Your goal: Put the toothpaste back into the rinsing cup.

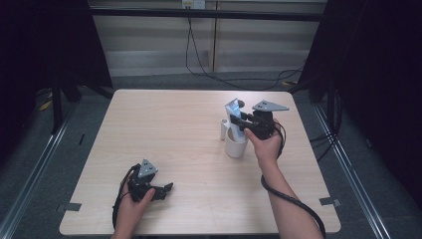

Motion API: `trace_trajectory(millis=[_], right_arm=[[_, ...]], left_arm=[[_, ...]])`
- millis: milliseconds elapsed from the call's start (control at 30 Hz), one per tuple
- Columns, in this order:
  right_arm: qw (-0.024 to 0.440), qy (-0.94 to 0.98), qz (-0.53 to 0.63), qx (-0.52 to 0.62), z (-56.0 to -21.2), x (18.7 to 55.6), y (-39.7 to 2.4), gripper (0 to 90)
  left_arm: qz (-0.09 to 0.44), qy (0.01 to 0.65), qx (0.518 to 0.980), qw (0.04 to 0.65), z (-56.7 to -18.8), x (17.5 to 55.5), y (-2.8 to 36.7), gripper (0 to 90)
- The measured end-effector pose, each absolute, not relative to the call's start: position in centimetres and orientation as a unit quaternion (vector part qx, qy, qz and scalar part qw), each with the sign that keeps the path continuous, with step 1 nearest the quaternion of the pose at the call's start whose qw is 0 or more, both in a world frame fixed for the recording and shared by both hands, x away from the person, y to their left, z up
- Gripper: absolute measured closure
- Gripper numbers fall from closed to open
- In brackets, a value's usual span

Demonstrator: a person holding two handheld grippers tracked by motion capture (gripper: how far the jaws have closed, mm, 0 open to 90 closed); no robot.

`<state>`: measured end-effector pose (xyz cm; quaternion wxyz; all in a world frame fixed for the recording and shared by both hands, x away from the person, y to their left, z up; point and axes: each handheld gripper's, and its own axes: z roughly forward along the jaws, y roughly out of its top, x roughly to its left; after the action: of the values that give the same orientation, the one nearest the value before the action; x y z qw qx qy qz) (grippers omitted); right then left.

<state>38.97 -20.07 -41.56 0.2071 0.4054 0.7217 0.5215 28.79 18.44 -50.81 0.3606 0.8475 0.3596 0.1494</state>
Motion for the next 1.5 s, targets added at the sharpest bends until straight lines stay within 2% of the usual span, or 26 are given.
trace_trajectory(millis=[1500], right_arm=[[0.199, 0.739, 0.496, 0.411, -43.5, 37.1, -21.1, 65.2]], left_arm=[[0.149, 0.360, 0.847, 0.361, -50.8, 28.8, 18.4, 14.6]])
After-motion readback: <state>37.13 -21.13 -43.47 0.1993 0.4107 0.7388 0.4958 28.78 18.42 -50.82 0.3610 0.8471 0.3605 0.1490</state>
